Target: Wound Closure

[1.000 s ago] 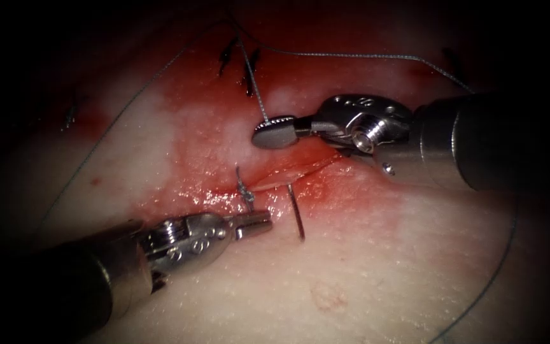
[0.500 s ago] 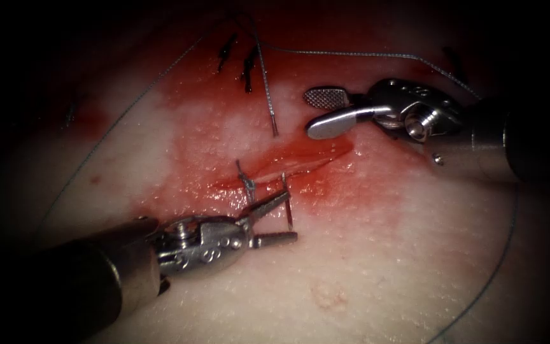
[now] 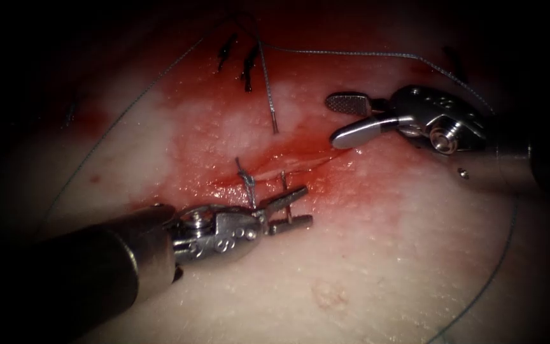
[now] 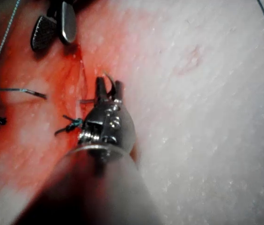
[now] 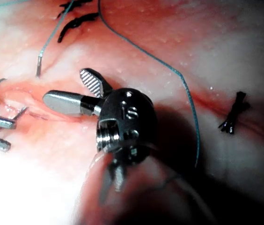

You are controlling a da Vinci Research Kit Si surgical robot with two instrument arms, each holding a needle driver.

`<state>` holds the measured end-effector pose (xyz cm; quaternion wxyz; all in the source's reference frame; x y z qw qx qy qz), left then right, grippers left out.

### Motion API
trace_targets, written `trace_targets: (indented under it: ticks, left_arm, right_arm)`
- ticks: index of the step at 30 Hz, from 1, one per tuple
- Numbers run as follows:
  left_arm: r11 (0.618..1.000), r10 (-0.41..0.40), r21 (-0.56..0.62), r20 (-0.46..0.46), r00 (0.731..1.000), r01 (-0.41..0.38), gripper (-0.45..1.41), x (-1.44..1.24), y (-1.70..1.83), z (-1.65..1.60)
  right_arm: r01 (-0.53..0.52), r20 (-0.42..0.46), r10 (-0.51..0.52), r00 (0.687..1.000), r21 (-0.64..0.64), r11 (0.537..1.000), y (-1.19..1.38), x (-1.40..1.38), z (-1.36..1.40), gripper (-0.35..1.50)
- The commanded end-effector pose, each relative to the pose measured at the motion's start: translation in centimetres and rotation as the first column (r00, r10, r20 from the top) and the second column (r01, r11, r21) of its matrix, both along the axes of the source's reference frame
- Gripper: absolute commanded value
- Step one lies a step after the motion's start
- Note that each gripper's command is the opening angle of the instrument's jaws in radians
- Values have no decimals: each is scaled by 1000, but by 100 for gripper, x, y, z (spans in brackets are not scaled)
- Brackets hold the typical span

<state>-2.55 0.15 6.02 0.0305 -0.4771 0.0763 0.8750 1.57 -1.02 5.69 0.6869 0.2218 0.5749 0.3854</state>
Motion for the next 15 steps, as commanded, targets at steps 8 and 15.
trace_targets:
  ticks: [8, 15]
  left_arm:
    - [971, -51, 238, 155, 987, 13, -45, -5, -2, 4]
    - [844, -117, 535, 278, 953, -52, -45, -14, -4, -17]
  right_arm:
    - [37, 12, -36, 999, -115, 993, -9, -2, 4, 74]
    - [40, 14, -38, 999, -126, 991, -15, -1, 1, 79]
